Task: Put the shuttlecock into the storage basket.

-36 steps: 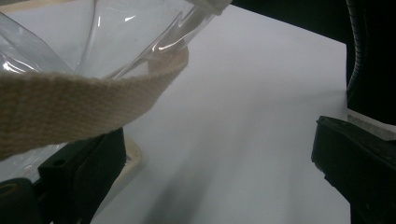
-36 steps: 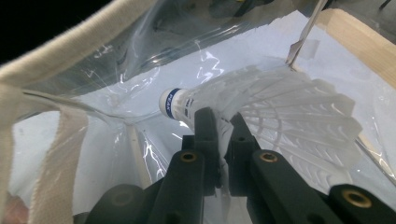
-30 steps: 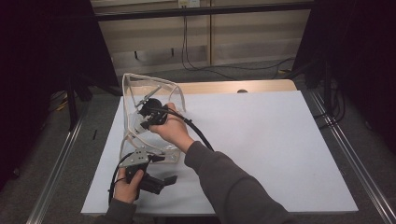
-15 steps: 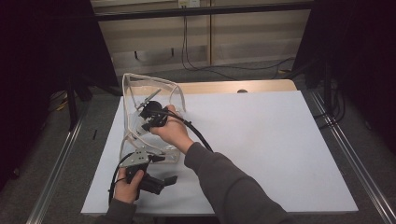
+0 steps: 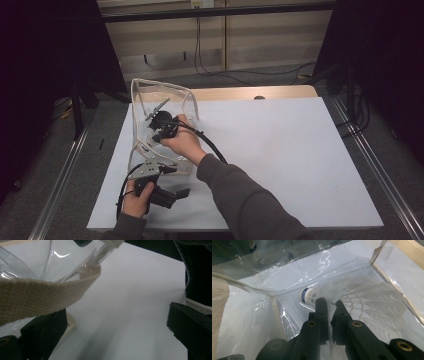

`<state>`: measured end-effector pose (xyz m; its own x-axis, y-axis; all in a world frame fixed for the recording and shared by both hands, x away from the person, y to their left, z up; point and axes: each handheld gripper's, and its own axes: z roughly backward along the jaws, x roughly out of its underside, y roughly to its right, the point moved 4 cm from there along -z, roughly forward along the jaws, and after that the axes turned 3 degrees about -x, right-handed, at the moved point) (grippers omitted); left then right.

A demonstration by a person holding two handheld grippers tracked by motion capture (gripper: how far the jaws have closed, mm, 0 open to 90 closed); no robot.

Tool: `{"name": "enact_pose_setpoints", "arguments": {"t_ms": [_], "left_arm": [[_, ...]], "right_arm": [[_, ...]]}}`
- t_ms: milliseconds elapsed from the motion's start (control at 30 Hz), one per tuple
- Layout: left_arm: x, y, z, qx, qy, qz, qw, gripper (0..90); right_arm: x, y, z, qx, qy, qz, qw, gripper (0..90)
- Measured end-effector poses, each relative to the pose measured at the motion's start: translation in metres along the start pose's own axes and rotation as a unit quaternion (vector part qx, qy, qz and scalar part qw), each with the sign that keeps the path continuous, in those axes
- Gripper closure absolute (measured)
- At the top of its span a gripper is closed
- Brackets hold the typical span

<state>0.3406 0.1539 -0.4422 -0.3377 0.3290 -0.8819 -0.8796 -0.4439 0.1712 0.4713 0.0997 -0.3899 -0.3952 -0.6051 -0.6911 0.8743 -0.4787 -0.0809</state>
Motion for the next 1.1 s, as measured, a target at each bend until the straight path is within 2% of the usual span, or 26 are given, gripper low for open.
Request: {"name": "enact_pose_setpoints", "arguments": {"t_ms": [200,400,700,800,833,1100], "left_arm": [[0.0004,-0.0002,-0.0006,0.001,-0.002,-0.002,1.0,3.2],[0.0005,-0.0002,-0.0007,0.0,-0.002,-0.001,1.0,3.3],[0.0001,-0.0005,-0.0004,-0.002,-0.001,-0.002,1.0,3.3],[-0.0001,-0.0011,-0.0001,-0.003,-0.001,-0.007,1.0,3.3],[0.0,-0.0001,-0.0005,0.0,0.001,-0.001,1.0,3.2],[-0.0003,-0.0001,-0.0002,-0.001,0.0,-0.001,1.0,3.3]], "right_arm": [[0.0017,-0.0014,-0.0029,-0.002,-0.009,0.003,1.0,83.2],[0.0034,-0.0047,-0.0064,-0.01,-0.021,0.005,0.9997,70.0],[0.002,-0.0034,-0.0026,-0.001,-0.014,-0.01,0.9999,54.9],[0.0016,-0.0021,-0.0008,0.0,-0.011,-0.014,0.9998,53.6],[0.0013,-0.0019,-0.0002,0.003,-0.01,-0.014,0.9998,52.7],[0.0011,-0.0014,0.0015,0.005,-0.011,-0.018,0.9998,48.1]]}}
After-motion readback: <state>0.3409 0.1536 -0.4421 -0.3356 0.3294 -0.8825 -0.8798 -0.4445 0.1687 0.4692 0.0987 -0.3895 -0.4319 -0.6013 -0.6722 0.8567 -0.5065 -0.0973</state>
